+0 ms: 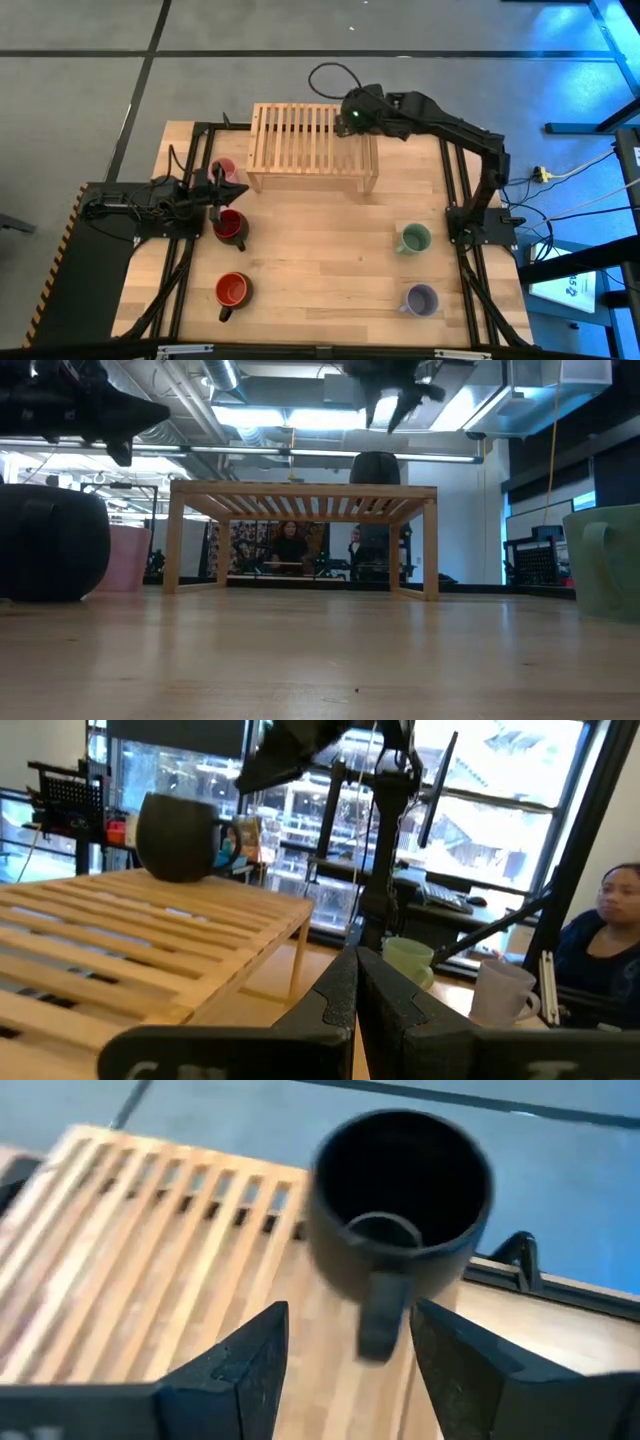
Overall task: Place coffee mugs
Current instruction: Put the red black mug on the shelf
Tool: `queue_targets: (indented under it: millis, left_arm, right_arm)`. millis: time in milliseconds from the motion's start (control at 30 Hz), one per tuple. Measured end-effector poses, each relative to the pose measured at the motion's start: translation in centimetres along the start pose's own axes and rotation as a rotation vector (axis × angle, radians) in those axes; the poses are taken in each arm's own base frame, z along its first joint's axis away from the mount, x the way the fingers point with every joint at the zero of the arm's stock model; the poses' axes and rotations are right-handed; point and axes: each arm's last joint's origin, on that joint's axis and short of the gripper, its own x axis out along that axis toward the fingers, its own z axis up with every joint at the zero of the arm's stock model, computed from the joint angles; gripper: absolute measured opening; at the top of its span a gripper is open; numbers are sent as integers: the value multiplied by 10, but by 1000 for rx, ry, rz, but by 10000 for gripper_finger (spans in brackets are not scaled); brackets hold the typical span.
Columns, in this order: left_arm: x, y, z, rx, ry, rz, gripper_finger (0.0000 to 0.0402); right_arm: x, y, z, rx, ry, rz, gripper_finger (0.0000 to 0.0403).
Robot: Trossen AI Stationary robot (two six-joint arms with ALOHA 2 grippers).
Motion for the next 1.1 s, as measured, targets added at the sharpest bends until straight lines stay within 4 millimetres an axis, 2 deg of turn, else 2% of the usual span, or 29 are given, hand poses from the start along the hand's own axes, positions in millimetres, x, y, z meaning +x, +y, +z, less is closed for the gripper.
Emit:
queue_targets:
  millis: [167,300,500,667,833,967,1100]
  left_arm:
    - [0,-1,7,-93,-68,-11,0]
    - [-1,-3,14,-266,-138,-60,0]
    - [-2,-4,18,-308,-165,-93,0]
    - [4,-7,26,-340,-120,-94,0]
    - [23,-16,48,-297,6,-85,0]
    - [44,-26,63,-272,177,-101,0]
    - [62,-38,76,-247,419,-88,0]
  right_arm:
    - [-42,19,-23,-161,17,199,197]
    - [-73,37,-53,-335,80,369,197]
    - [-108,58,-99,-437,174,569,197]
    - [-118,68,-134,-474,211,610,197]
    - [-110,73,-172,-491,212,566,197]
    - [-109,62,-186,-448,227,586,197]
    - [-107,49,-210,-411,225,623,197]
